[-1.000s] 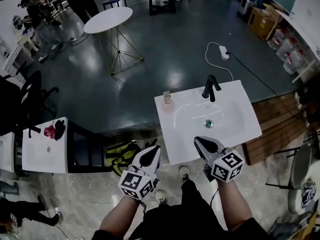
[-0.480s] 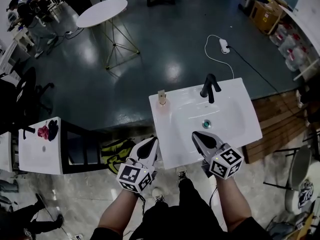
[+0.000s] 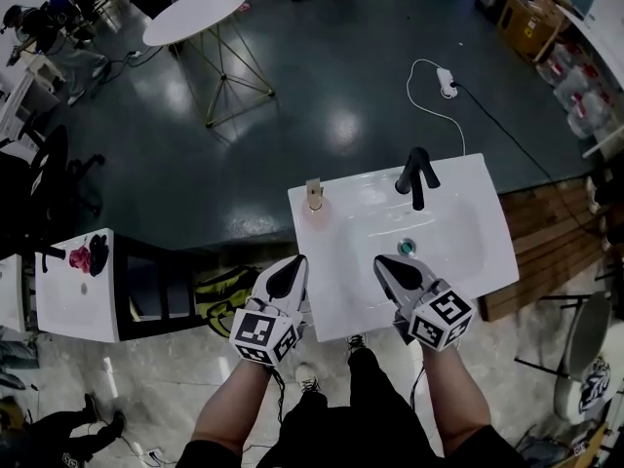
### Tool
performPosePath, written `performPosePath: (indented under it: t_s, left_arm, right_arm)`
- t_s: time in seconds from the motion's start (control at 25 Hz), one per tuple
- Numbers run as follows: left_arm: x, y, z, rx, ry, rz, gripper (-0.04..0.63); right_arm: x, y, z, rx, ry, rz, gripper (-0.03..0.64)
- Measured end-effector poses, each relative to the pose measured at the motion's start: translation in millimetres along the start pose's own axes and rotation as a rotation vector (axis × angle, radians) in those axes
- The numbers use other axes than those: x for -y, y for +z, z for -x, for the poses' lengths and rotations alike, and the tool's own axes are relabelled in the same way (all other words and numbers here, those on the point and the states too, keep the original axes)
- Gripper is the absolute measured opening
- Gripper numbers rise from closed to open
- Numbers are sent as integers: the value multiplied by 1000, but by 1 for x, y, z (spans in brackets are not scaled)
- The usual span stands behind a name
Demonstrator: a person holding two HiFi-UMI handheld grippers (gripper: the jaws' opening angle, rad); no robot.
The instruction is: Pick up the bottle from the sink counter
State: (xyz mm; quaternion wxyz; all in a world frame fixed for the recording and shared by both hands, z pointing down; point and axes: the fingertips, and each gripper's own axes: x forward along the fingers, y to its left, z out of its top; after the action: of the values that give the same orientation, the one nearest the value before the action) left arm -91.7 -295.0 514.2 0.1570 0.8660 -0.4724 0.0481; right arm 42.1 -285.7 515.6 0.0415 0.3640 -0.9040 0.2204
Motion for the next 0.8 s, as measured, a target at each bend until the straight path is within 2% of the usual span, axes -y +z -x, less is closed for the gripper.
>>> performPosePath:
  t_s: [0.44, 0.68, 0.8]
  left_arm:
    - [-21, -15, -37, -15, 55, -25, 3]
    - [-36, -24, -56, -11, 112, -56, 3]
    - [-40, -29, -65, -14, 124, -60, 56]
  right_arm:
    - [35, -14, -23, -33, 22, -30, 0]
    - [51, -21, -29, -51, 23, -43, 0]
    - [58, -26, -31, -64, 24, -50, 0]
